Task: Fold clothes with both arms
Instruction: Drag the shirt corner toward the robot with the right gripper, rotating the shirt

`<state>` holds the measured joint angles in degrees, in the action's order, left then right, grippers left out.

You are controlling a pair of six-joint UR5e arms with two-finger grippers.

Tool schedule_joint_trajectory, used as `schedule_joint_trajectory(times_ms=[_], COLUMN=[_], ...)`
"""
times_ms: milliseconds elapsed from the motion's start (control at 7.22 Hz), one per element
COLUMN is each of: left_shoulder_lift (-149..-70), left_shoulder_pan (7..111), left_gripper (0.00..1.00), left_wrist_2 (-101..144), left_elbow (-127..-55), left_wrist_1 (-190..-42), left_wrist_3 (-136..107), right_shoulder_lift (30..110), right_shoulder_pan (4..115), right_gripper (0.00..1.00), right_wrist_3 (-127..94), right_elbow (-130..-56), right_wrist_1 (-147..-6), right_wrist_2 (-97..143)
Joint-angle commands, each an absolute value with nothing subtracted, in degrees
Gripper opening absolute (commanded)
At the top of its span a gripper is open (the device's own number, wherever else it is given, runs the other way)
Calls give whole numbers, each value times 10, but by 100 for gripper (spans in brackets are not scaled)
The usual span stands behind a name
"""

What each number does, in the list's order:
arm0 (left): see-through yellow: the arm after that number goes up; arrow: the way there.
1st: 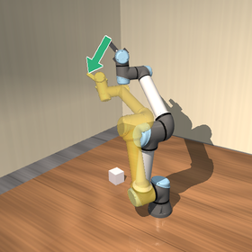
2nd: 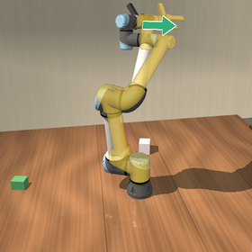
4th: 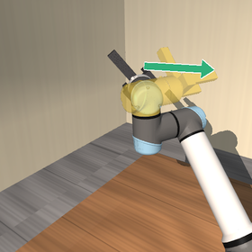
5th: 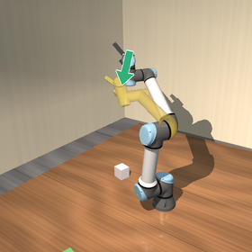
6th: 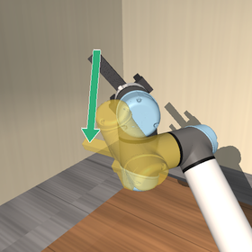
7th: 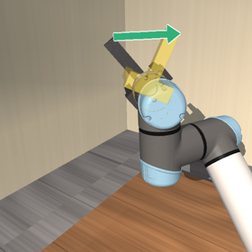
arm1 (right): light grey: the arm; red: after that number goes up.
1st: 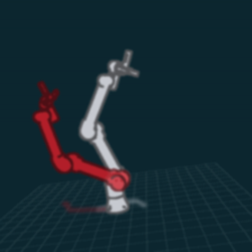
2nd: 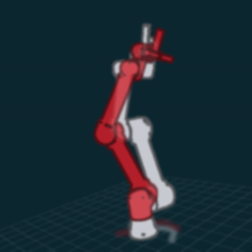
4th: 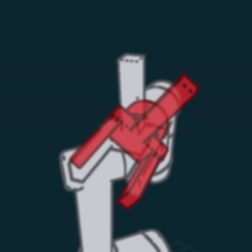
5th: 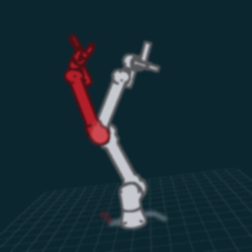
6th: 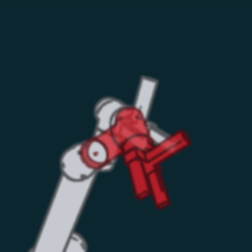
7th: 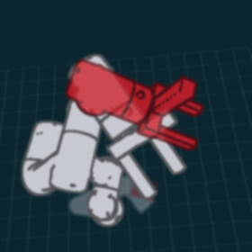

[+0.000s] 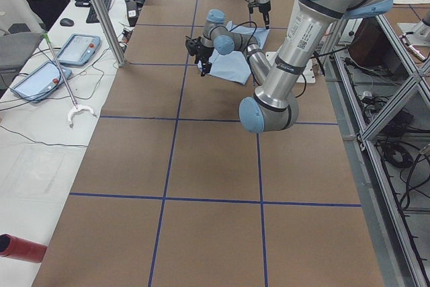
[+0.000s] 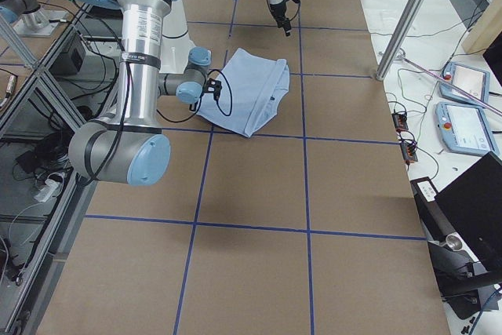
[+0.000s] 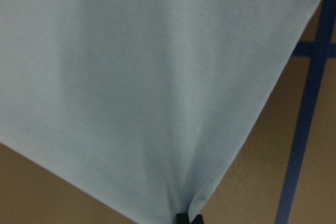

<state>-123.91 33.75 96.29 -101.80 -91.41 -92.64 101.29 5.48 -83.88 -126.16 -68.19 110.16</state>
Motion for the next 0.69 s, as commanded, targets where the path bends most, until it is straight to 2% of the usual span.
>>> schedule_joint_trajectory(times_ms=[0,277,554], left_shoulder_lift=[-1240,-1215,-1187], left_shoulder_pan=[335,302,233], left_gripper=[99,99,99], left_wrist_2=[963,978,984], left_elbow=[-1020,-1068,-1092], left_wrist_1=[-915,-912,-913], left_wrist_3=[-925,-935,-1039], right_shoulder_lift=[1015,990,913], right_shoulder_pan=[31,121,226], right_gripper=[100,100,100], right_wrist_3=[-856,-871,-868], right_elbow=[-1274,-1309,-1303], right_wrist_1=[-681,-680,-681], right_wrist_2=[1100,1106,1106])
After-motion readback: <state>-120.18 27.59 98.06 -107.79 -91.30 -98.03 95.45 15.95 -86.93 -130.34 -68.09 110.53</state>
